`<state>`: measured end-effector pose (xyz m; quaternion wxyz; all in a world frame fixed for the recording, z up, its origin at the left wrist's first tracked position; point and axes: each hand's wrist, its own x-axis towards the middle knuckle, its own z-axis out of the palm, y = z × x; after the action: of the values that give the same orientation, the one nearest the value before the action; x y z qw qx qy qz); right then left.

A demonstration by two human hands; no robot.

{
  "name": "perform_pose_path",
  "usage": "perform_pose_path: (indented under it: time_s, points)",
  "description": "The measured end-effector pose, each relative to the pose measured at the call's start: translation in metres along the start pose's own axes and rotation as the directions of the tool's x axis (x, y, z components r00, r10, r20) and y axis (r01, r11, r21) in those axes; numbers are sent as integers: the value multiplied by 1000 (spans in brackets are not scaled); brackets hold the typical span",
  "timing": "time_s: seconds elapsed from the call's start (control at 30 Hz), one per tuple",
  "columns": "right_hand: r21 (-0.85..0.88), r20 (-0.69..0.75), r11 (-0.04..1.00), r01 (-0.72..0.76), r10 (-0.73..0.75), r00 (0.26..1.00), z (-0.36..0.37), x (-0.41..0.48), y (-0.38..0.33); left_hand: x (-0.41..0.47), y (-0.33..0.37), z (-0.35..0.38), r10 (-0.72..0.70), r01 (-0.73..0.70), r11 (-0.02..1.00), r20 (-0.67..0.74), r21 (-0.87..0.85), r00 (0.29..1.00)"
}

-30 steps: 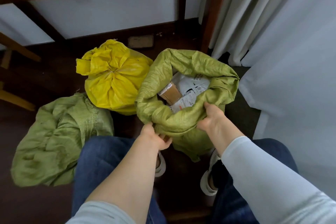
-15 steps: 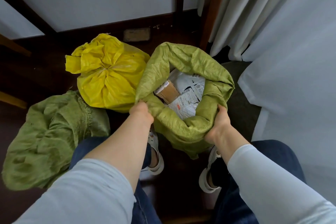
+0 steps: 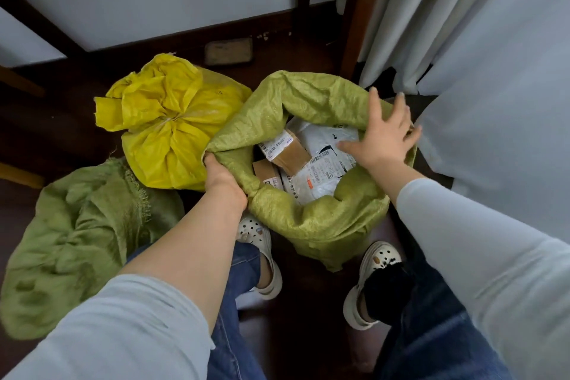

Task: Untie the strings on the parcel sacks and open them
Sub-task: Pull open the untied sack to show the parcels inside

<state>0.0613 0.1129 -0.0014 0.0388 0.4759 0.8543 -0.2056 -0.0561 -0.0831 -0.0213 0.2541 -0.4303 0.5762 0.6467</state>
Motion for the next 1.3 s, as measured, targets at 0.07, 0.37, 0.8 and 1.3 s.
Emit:
perform_pose_path:
  time_s: [0.07,0.37,0.8,1.3]
  points:
    - [-139,116,989,50,-33,993,4,15,1,1,0,6,-26,25,999,32,34,999]
    - [-60,326,992,-112,126,937,7,50,46,-9,5,35,-78,60,990,140,129,987]
    - [815,340,240,-527,539,771,-30,85,99,-6,34,67,-60,23,995,379,101,923]
    - [-130,-314,956,264,-293,903,-18,94,34,-9,50,105,854,-634,-105,396,766,337]
